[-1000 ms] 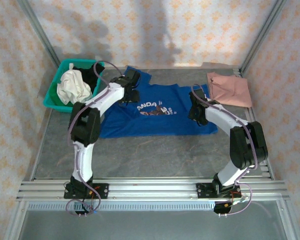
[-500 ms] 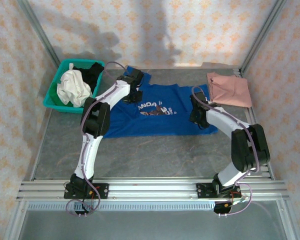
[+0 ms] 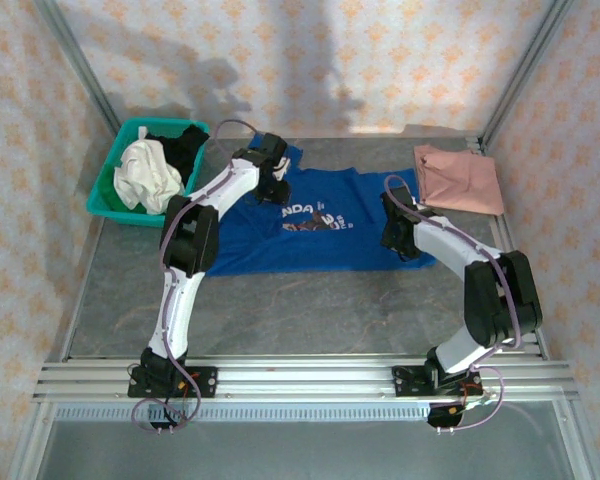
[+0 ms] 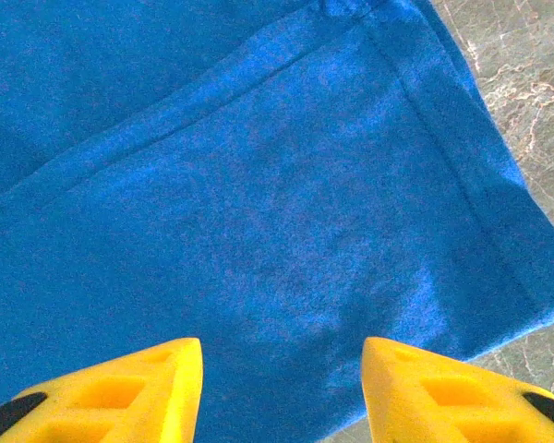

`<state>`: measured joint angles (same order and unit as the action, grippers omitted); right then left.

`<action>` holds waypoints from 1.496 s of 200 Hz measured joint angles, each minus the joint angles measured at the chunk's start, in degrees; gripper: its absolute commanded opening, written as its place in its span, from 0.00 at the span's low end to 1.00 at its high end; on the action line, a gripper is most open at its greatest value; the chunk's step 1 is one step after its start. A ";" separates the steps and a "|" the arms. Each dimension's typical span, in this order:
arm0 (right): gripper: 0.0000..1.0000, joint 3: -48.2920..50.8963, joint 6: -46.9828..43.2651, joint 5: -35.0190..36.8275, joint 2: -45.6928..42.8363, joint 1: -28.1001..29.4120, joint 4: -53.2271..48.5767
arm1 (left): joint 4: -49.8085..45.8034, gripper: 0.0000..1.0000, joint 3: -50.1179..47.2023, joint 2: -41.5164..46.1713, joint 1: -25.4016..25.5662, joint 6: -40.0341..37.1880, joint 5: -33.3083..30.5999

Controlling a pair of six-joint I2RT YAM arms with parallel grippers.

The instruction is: Fold and stack the t-shirts

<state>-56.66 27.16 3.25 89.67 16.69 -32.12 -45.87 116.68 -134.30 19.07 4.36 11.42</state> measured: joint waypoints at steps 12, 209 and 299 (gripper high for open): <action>0.49 0.00 0.00 -0.02 -0.35 0.00 0.00 | 0.07 0.46 0.68 0.00 -0.02 0.00 0.37; 0.48 15.41 9.44 -7.65 -6.36 -8.61 6.03 | 23.08 0.63 -67.80 41.38 -5.86 32.15 -8.00; 0.56 9.99 8.92 -9.57 -16.13 -8.61 0.26 | 11.89 0.76 -68.32 53.35 -6.45 32.74 -8.52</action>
<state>-46.68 36.07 -6.33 73.54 8.08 -31.86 -33.98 48.36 -80.95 12.62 37.10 2.90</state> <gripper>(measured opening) 0.540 0.744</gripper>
